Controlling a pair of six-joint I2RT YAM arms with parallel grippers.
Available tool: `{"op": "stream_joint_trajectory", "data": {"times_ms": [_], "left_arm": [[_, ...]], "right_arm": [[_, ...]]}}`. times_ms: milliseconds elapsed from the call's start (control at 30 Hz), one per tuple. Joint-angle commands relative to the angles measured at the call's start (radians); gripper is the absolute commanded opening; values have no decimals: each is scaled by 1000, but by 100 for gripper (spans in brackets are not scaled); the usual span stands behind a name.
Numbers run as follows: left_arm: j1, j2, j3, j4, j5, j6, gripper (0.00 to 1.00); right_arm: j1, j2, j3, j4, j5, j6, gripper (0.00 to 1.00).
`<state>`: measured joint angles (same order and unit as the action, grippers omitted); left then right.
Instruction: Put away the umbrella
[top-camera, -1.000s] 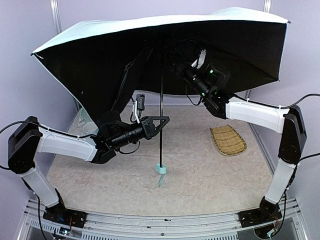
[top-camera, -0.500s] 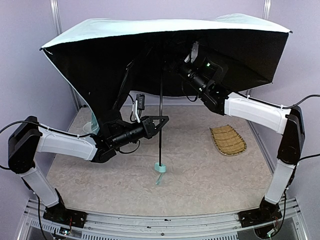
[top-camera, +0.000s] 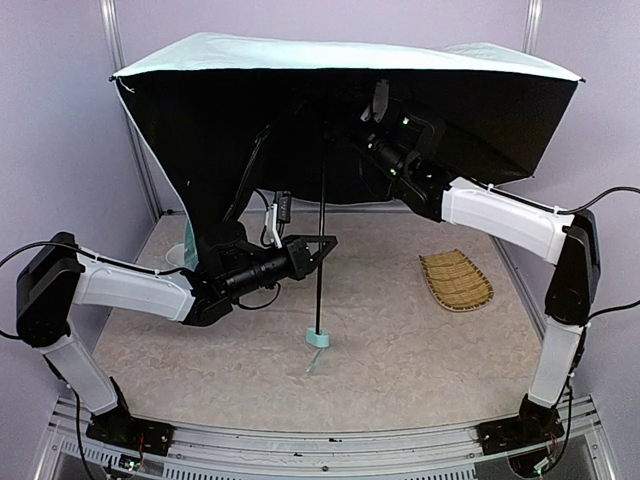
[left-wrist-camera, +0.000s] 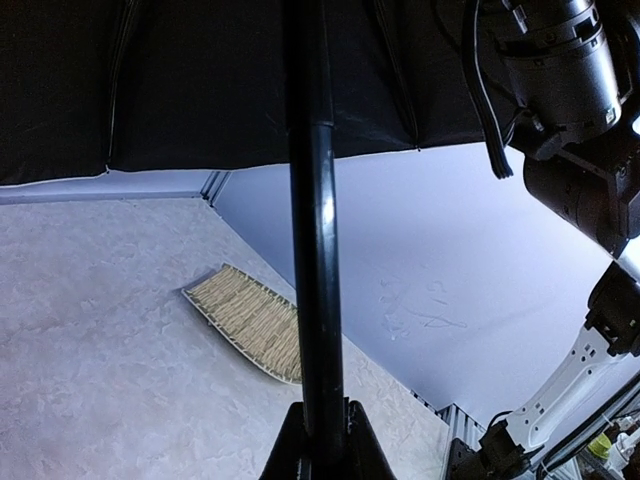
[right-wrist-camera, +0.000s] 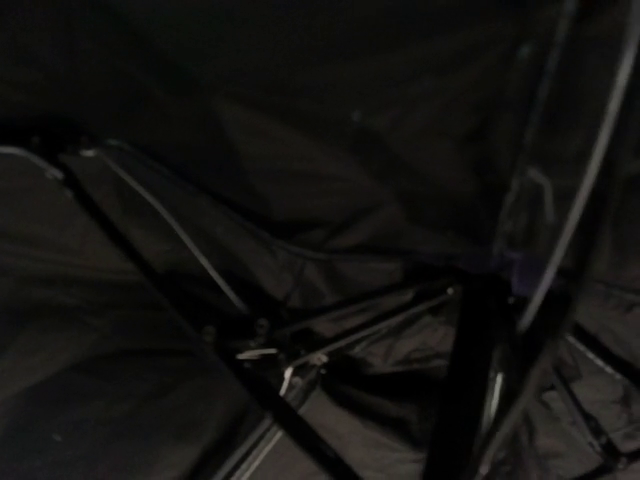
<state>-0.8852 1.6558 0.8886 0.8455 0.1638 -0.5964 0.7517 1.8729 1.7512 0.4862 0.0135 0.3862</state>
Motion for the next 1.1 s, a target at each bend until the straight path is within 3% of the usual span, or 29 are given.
{"op": "stream_joint_trajectory", "data": {"times_ms": [0,367,567,767,833,967,1067], "left_arm": [[-12,-50,18,123,14,68,0],[-11,-40,18,122,-21,101,0],[-12,-31,23,118,-9,105,0],[-12,-31,23,112,-13,106,0],[-12,-30,24,112,-13,106,0],[-12,-28,23,113,-11,107,0],[-12,-28,23,116,-12,105,0]], "right_arm": [[0,-11,-55,-56,67,-4,60],[5,-107,-210,-18,76,-13,55],[-13,-61,-120,-37,59,-13,56],[-20,-21,-40,-36,60,-23,69],[-20,-16,-30,-31,60,-23,68],[-20,-11,-25,-29,59,-21,52],[-20,-11,-28,-35,26,-17,54]]}}
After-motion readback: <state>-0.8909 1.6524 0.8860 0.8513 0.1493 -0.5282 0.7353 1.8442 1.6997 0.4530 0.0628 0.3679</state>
